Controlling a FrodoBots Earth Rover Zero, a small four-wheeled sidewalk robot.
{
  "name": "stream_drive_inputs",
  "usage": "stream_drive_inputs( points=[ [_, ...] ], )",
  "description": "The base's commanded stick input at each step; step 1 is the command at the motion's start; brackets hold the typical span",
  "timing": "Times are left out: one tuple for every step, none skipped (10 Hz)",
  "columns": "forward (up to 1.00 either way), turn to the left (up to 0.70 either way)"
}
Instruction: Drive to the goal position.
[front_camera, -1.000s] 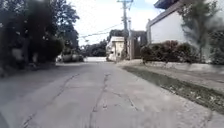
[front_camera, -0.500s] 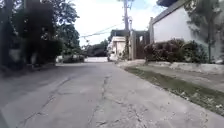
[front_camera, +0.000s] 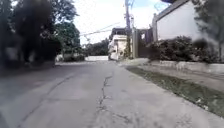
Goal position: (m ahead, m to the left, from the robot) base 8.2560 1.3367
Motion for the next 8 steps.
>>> stream_drive_inputs(
  points=[
    [0.7,0.0],
    [0.7,0.0],
    [0.7,0.0],
    [0.7,0.0],
    [0.7,0.0],
    [0.7,0.0],
    [0.7,0.0],
    [0.7,0.0]
  ],
)
